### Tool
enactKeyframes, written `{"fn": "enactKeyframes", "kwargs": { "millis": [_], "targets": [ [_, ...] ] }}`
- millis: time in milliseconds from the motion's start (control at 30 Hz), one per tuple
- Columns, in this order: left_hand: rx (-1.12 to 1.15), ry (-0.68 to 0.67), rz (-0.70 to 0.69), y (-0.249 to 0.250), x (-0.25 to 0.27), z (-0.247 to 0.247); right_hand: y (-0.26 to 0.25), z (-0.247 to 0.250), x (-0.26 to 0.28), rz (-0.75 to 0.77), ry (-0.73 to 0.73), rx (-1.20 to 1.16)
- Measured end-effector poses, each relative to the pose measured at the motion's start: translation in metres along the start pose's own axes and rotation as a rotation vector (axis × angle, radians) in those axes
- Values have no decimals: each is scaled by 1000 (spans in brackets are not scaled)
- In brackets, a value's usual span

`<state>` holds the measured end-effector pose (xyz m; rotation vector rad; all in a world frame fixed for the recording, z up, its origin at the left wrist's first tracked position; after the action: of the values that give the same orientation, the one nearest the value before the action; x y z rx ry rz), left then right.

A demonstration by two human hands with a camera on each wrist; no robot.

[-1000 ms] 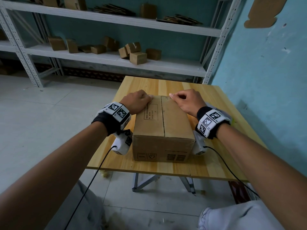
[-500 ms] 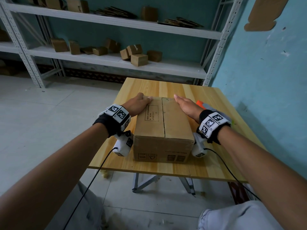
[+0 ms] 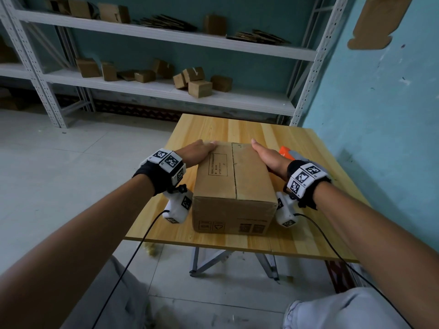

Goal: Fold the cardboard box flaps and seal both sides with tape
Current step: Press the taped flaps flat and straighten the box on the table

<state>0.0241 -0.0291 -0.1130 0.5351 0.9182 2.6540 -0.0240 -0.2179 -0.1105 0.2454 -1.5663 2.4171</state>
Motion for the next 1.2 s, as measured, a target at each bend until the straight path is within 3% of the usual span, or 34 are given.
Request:
{"fn": "enactKeyframes", "kwargs": {
  "millis": [133,333,533,667,833,1067,1200],
  "targets": [
    [48,-47,-25,1,-3,-5,7,3,-6,-35,7,-48],
    [212,-118,56,-11,-3,-17,8,-1,-7,-25,-39,-121],
    [156,-123,129,-14,8,-8,-2,0,7,-37,-103,57],
    [131,-2,91,-10,31,11,-3,24,26,125,57,94],
    [-42,127,-26,-15,69,28,7,35,71,349,82,200],
    [-295,43,-187,-1,113,13,18,12,124,399,-252,146],
    [-375,-22,-244,5,127,4,17,5,130,478,-253,334]
  ]
}}
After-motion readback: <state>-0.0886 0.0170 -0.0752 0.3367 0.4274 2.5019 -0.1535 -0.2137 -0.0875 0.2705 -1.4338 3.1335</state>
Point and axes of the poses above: each hand's wrist, its own x-axis away from the middle knuckle, its own z-axis out of the back of the hand, y = z × x, the point moved 7 cm from there along -x, towards the middle knuckle, and after that the axes turned 12 degrees about -x, right-handed, at the moved point
